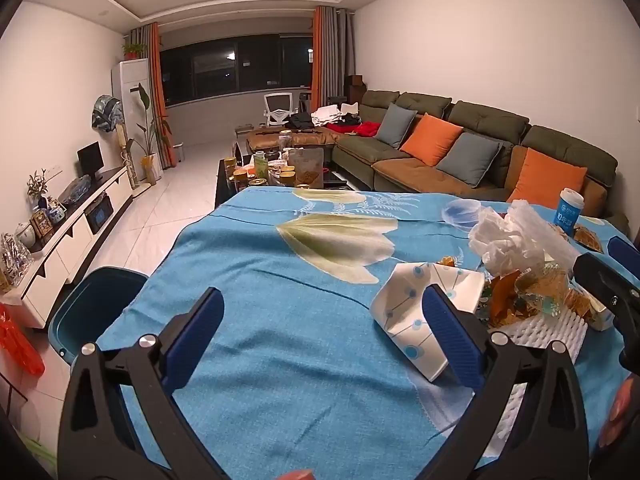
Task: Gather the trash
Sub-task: 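Move both tools toward the pile of trash on the table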
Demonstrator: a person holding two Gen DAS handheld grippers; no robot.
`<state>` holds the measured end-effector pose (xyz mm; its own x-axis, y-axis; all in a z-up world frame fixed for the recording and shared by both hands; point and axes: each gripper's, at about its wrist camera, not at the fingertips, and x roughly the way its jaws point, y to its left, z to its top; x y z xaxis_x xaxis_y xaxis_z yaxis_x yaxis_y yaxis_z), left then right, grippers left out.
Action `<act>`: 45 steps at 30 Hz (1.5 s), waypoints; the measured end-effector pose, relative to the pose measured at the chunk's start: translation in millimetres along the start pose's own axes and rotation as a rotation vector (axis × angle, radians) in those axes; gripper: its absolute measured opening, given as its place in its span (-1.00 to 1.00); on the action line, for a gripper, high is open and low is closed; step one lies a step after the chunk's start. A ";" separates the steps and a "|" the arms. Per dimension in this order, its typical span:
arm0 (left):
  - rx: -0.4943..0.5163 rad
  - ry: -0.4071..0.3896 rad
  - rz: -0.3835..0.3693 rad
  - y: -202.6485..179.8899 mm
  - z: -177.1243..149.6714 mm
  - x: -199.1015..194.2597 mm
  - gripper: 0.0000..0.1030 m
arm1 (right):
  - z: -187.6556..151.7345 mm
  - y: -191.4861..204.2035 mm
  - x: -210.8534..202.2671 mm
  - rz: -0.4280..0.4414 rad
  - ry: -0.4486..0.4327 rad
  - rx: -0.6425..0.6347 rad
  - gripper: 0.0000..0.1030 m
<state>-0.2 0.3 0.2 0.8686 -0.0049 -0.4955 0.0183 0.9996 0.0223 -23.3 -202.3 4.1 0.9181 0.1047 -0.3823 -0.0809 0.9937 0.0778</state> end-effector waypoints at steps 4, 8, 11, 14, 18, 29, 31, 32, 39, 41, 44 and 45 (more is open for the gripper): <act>0.002 -0.005 -0.002 0.0 -0.1 -1.3 0.89 | 0.0 -0.1 -0.5 0.001 -0.005 0.004 0.87; 0.001 0.000 -0.005 0.9 0.0 -0.5 0.89 | -0.1 -0.2 -0.6 0.000 -0.005 0.003 0.87; 0.001 0.004 -0.006 -0.1 0.0 0.4 0.89 | -0.1 -1.9 0.2 -0.001 -0.004 0.004 0.87; -0.003 0.004 -0.008 1.9 0.9 -0.5 0.89 | -0.1 -1.5 0.8 -0.002 -0.005 0.001 0.87; -0.005 0.003 -0.006 2.7 0.7 -1.3 0.89 | -0.1 -2.6 1.4 -0.004 -0.005 0.001 0.87; -0.007 0.002 -0.016 -0.7 -0.3 0.0 0.89 | 1.2 -3.5 -2.4 -0.008 -0.001 -0.003 0.87; -0.004 0.001 -0.020 -1.9 -0.4 0.2 0.89 | 1.0 -3.1 -1.6 -0.008 -0.002 -0.004 0.87; -0.004 0.001 -0.024 -2.0 -0.7 0.2 0.89 | 0.8 -2.1 -0.4 -0.009 -0.003 -0.005 0.87; 0.000 0.006 -0.041 -2.5 -1.6 0.5 0.89 | 1.0 -2.3 1.4 -0.018 -0.001 -0.008 0.87; 0.004 0.005 -0.048 -3.4 -1.8 -0.2 0.89 | 1.4 -2.7 1.1 -0.020 0.001 -0.008 0.87; 0.011 0.005 -0.049 -5.0 -1.1 -1.0 0.89 | 2.1 -5.2 -0.3 -0.023 0.002 -0.005 0.87; 0.009 0.004 -0.051 -4.8 -1.2 -0.9 0.89 | 2.6 -5.8 0.4 -0.023 0.003 -0.004 0.87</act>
<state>-1.7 -4.5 -0.5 0.8642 -0.0552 -0.5001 0.0668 0.9978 0.0053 -21.5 -208.1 5.9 0.9185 0.0819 -0.3869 -0.0615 0.9960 0.0649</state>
